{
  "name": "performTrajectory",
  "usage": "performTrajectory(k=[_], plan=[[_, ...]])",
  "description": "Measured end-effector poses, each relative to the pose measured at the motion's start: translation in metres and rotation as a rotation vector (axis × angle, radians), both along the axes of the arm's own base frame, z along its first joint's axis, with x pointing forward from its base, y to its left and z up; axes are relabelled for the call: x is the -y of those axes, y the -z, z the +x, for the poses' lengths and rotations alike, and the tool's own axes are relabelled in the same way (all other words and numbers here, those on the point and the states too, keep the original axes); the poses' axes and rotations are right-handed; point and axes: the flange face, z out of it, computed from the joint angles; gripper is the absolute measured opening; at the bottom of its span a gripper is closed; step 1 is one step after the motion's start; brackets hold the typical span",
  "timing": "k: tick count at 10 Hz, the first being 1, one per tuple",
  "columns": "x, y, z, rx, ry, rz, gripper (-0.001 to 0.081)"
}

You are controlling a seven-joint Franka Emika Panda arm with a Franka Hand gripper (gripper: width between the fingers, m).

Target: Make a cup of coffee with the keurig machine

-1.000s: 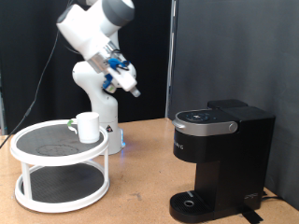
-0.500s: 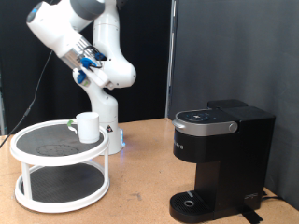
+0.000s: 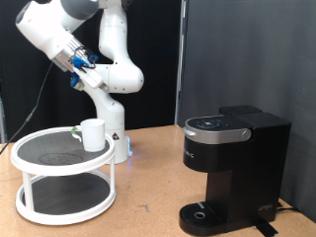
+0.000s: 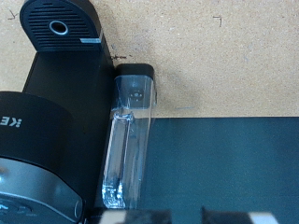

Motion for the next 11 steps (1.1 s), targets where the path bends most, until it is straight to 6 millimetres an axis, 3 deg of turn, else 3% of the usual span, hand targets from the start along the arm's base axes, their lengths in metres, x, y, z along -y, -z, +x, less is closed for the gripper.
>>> performTrajectory(k=[5,9,11], plan=[[0.055,-0.004,-0.054,-0.016,0.029,0.025,0.0],[0.075,-0.001,-0.067,-0.015,0.049,0.002,0.0],[0.076,0.013,-0.067,-0.027,0.06,-0.026,0.0]])
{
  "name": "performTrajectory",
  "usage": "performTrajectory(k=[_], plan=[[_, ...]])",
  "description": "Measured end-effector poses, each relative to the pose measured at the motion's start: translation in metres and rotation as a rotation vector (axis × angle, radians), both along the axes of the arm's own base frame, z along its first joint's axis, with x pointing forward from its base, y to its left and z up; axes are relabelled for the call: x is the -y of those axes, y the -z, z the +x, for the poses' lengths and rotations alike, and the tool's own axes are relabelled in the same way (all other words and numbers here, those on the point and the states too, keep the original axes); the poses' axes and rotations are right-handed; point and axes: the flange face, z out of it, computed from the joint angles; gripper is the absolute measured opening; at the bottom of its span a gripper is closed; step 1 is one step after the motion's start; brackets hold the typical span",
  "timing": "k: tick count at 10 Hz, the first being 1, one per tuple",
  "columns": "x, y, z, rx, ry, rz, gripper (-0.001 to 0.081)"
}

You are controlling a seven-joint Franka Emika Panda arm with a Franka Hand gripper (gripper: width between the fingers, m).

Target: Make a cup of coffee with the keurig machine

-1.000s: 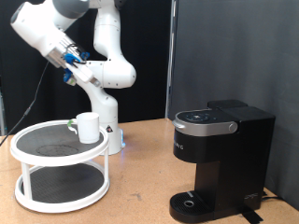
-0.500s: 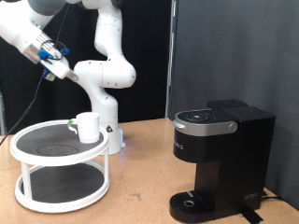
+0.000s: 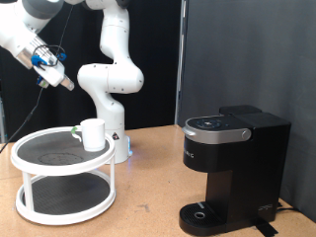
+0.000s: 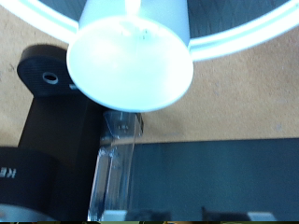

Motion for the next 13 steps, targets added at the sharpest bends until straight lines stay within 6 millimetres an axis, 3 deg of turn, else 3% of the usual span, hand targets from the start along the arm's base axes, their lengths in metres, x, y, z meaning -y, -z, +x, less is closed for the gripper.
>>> performTrajectory(k=[2,4,5,6,7,8,9,10,13], plan=[[0.0,0.018,0.001,-0.004,0.021,-0.02,0.0],[0.0,0.035,0.003,0.0,0.037,-0.043,0.0263],[0.0,0.044,0.003,0.0,0.045,-0.052,0.0263],[0.0,0.054,0.004,-0.003,0.054,-0.061,0.0411],[0.0,0.064,0.004,-0.005,0.06,-0.067,0.0411],[0.0,0.074,0.005,-0.007,0.066,-0.072,0.0602],[0.0,0.083,0.006,-0.006,0.07,-0.073,0.0602],[-0.001,0.09,0.006,-0.006,0.073,-0.069,0.0711],[-0.002,0.102,0.009,0.001,0.078,-0.056,0.0732]])
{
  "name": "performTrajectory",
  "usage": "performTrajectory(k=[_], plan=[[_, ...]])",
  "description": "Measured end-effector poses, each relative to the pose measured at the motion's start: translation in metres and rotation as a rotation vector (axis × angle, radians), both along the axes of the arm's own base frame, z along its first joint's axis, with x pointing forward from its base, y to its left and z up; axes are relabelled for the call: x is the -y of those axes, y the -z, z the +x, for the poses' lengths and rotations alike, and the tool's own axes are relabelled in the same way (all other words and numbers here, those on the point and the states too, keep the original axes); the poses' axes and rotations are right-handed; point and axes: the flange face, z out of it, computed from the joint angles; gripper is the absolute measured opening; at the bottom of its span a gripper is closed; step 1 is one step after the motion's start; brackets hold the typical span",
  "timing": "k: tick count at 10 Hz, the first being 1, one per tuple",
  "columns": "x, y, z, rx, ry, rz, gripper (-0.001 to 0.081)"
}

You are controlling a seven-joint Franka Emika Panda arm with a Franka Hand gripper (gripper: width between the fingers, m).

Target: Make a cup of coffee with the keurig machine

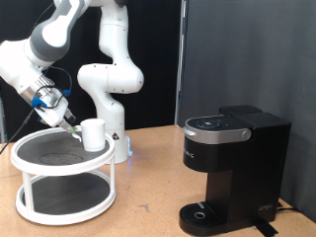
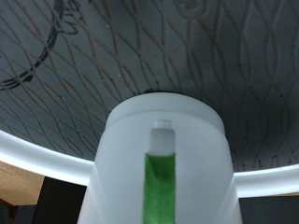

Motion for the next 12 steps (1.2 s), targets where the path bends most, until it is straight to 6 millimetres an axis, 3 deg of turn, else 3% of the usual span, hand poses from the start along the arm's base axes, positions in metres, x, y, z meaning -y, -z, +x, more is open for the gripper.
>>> performTrajectory(k=[2,4,5,7,8,9,12], plan=[[-0.0007,0.0045,0.002,0.012,-0.001,0.007,0.0734],[-0.0029,0.0073,0.0031,0.024,-0.005,0.014,0.0486],[-0.0037,0.0082,0.0032,0.024,-0.005,0.014,0.0486],[-0.0047,0.0099,0.0035,0.024,-0.005,0.01,0.0172],[-0.0048,0.01,0.0037,0.024,-0.004,0.009,0.0172],[-0.0048,0.0099,0.0037,0.025,-0.004,0.01,0.0034],[-0.0043,0.0049,0.0032,0.027,-0.01,0.034,0.0003]])
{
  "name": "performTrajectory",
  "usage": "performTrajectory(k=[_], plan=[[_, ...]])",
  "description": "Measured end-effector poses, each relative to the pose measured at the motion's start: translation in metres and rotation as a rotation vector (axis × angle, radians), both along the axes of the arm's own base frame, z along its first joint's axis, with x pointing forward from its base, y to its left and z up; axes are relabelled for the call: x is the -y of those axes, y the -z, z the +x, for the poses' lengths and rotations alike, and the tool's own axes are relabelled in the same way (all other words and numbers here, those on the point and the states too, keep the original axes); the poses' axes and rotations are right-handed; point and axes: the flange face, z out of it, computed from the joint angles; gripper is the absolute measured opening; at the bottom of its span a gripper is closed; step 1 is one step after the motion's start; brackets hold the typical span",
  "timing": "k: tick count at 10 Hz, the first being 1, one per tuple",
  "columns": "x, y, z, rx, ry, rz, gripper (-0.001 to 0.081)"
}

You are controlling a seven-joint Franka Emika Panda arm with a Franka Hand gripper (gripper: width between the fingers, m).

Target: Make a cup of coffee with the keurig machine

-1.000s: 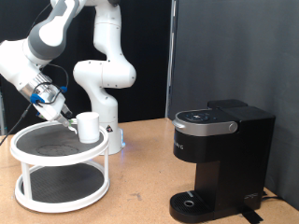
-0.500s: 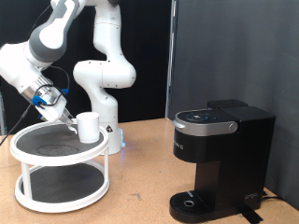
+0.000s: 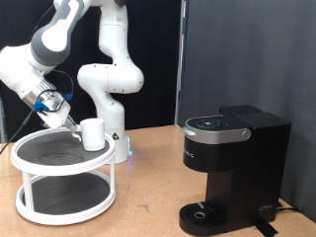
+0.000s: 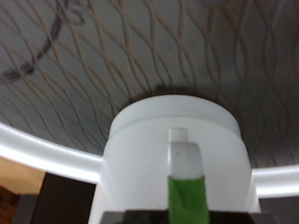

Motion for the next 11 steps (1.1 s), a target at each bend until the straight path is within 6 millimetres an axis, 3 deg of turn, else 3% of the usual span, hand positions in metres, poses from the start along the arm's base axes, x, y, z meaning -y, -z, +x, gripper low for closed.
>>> performTrajectory(k=[5,7,11], plan=[[0.014,-0.052,-0.009,0.016,-0.016,0.069,0.0003],[0.011,-0.049,-0.008,0.02,-0.014,0.08,0.0003],[-0.021,-0.055,0.037,-0.02,0.073,0.139,0.0003]])
